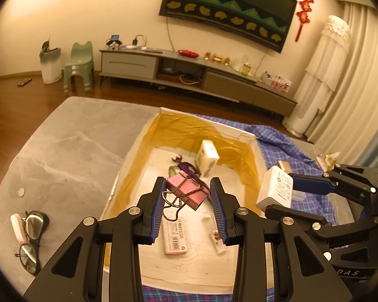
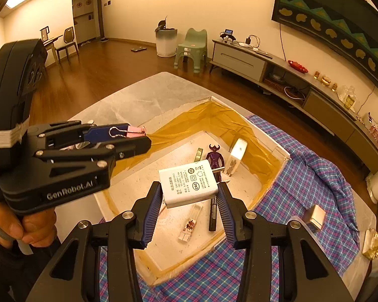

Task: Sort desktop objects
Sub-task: 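Carry the pink binder clips and white charger over the cardboard box, then open both tools to drop the charger and binder clips inside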

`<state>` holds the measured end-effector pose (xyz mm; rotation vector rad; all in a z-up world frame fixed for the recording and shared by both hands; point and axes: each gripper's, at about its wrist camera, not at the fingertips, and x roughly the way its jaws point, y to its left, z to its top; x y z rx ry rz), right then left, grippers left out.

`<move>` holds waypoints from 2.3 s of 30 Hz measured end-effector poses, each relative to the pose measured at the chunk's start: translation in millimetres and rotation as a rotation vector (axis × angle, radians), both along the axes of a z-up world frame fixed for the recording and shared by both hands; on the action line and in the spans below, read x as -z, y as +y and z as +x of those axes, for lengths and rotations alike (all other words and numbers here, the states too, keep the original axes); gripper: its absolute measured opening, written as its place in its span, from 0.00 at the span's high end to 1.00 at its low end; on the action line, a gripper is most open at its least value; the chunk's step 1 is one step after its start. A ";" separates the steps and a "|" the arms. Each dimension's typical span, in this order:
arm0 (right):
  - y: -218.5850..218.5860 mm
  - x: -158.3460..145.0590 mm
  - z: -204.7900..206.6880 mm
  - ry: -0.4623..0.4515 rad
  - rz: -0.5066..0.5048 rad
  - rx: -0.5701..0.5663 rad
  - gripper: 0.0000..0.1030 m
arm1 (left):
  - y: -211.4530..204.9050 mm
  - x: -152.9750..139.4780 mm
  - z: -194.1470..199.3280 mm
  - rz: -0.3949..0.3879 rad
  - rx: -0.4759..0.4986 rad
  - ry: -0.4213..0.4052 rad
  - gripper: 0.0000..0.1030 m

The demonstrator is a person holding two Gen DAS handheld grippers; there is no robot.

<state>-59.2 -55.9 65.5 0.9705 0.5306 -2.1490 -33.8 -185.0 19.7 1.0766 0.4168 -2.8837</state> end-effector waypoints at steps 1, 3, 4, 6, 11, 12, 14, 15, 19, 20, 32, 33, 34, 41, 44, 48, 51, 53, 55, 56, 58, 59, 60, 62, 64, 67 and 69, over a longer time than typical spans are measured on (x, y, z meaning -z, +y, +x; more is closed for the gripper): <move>-1.7 1.3 -2.1 -0.004 0.004 -0.003 0.55 | -2.1 0.9 -1.7 0.002 0.000 -0.005 0.64; -4.3 4.8 -6.8 -0.011 0.014 -0.007 0.56 | -5.7 2.4 -5.7 -0.002 -0.006 -0.015 0.64; -6.1 6.6 -9.0 -0.013 0.020 -0.008 0.55 | -6.6 2.9 -7.7 -0.003 -0.007 -0.020 0.64; -9.0 9.8 -14.1 -0.023 0.028 -0.012 0.56 | -9.1 3.5 -11.8 -0.003 -0.009 -0.030 0.64; -15.4 20.0 -28.2 -0.057 0.040 -0.016 0.55 | -13.4 6.3 -21.3 -0.017 -0.019 -0.057 0.64; -16.8 22.1 -31.3 -0.066 0.043 -0.017 0.55 | -14.4 7.2 -23.3 -0.018 -0.020 -0.064 0.64; -19.8 26.9 -38.1 -0.084 0.048 -0.018 0.55 | -17.1 9.9 -27.8 -0.016 -0.023 -0.079 0.64; -21.3 29.0 -41.4 -0.093 0.051 -0.017 0.55 | -18.5 11.5 -30.1 -0.017 -0.025 -0.087 0.64; -27.7 37.4 -53.3 -0.129 0.057 -0.017 0.55 | -22.8 17.6 -37.8 -0.025 -0.035 -0.121 0.64; -29.7 40.4 -57.1 -0.141 0.060 -0.018 0.55 | -23.2 19.2 -39.5 -0.030 -0.037 -0.131 0.64; -65.0 58.0 -80.1 -0.152 0.141 -0.064 0.55 | -25.2 31.0 -49.1 -0.069 -0.043 -0.212 0.64; -69.2 59.9 -81.6 -0.144 0.159 -0.070 0.55 | -26.6 31.8 -49.2 -0.065 -0.047 -0.217 0.64; -72.7 62.2 -83.6 -0.137 0.173 -0.074 0.55 | -28.2 32.4 -49.2 -0.063 -0.048 -0.222 0.64; -87.0 71.1 -106.7 -0.105 0.238 -0.069 0.55 | -31.1 36.8 -46.7 -0.093 -0.038 -0.243 0.64; -91.0 73.8 -120.2 -0.121 0.233 -0.058 0.55 | -27.6 41.1 -47.2 -0.111 -0.018 -0.257 0.64; -99.0 80.1 -136.6 -0.176 0.203 -0.045 0.55 | -19.8 44.6 -49.3 -0.153 -0.001 -0.272 0.64; -105.7 86.2 -145.3 -0.219 0.187 -0.037 0.55 | -18.1 47.8 -51.4 -0.177 0.000 -0.283 0.64; -110.8 90.6 -148.8 -0.233 0.189 -0.037 0.55 | -18.7 49.4 -52.0 -0.187 -0.003 -0.287 0.63; -115.9 94.4 -151.8 -0.240 0.198 -0.031 0.55 | -19.4 50.7 -53.0 -0.189 -0.006 -0.290 0.63; -117.7 95.6 -152.6 -0.244 0.199 -0.030 0.55 | -19.8 51.2 -53.2 -0.190 -0.008 -0.293 0.63; -121.0 98.6 -154.8 -0.254 0.200 -0.029 0.55 | -21.1 52.0 -53.3 -0.190 -0.010 -0.295 0.63; -122.5 99.7 -155.3 -0.256 0.200 -0.029 0.55 | -21.4 52.2 -53.4 -0.191 -0.011 -0.295 0.63; -124.5 101.3 -155.8 -0.257 0.200 -0.028 0.55 | -22.4 52.2 -53.6 -0.191 -0.012 -0.295 0.62; -127.0 103.9 -156.7 -0.262 0.201 -0.024 0.55 | -24.0 52.4 -54.1 -0.187 -0.017 -0.295 0.62; -128.7 105.8 -158.0 -0.265 0.198 -0.018 0.55 | -26.8 52.4 -54.7 -0.168 -0.020 -0.296 0.62; -126.8 107.1 -161.3 -0.275 0.181 -0.001 0.54 | -29.9 51.3 -54.2 -0.145 -0.021 -0.291 0.62; -124.6 107.8 -162.0 -0.283 0.173 0.007 0.54 | -31.3 50.8 -54.2 -0.134 -0.024 -0.292 0.62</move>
